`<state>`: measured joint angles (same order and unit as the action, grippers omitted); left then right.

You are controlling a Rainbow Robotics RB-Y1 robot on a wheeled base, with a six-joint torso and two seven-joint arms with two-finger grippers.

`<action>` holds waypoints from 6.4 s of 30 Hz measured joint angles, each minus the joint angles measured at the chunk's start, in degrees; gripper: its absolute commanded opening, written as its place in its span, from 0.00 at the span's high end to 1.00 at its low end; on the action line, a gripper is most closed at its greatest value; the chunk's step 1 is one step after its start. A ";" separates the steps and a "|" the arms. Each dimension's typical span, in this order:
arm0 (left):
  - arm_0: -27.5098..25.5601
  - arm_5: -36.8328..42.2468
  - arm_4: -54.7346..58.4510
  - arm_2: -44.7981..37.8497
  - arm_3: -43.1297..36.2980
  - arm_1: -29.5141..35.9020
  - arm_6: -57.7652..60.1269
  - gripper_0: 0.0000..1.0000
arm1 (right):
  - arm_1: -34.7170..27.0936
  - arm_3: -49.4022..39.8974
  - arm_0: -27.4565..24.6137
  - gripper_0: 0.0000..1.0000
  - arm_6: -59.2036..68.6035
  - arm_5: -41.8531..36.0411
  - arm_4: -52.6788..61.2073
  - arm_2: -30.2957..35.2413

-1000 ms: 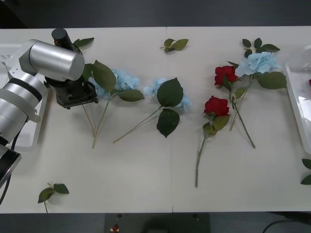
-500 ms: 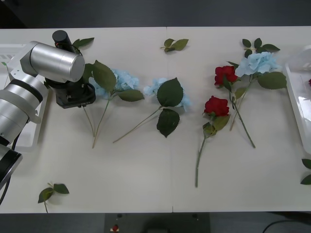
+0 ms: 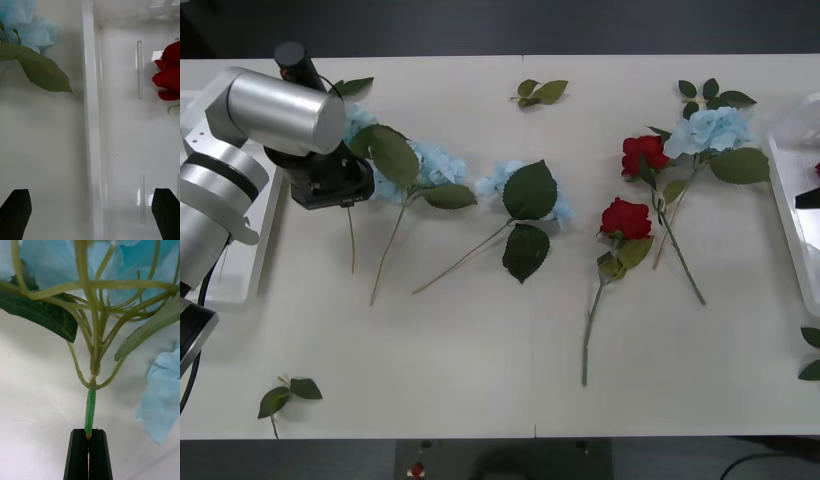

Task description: Put the red flowers into the right box and the blue flowers into the left box

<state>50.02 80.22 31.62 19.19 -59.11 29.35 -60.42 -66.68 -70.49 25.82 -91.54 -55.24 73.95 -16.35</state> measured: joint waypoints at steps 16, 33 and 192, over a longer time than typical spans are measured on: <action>0.00 15.00 0.63 -14.36 -15.11 9.68 -21.52 1.00 | 12.37 0.37 6.32 0.06 24.53 -1.77 -12.61 0.00; -10.70 10.94 2.39 -28.54 -15.05 21.15 -31.80 1.00 | 26.08 18.01 18.03 0.06 28.77 0.83 -22.06 0.00; -12.31 4.40 10.55 -25.60 -23.24 22.78 -38.91 1.00 | 37.99 -2.63 13.84 1.00 -52.13 7.39 67.73 -7.16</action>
<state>37.71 84.61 42.18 -6.41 -82.35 52.13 -99.32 -28.69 -73.12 39.66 -143.67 -47.85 141.67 -23.51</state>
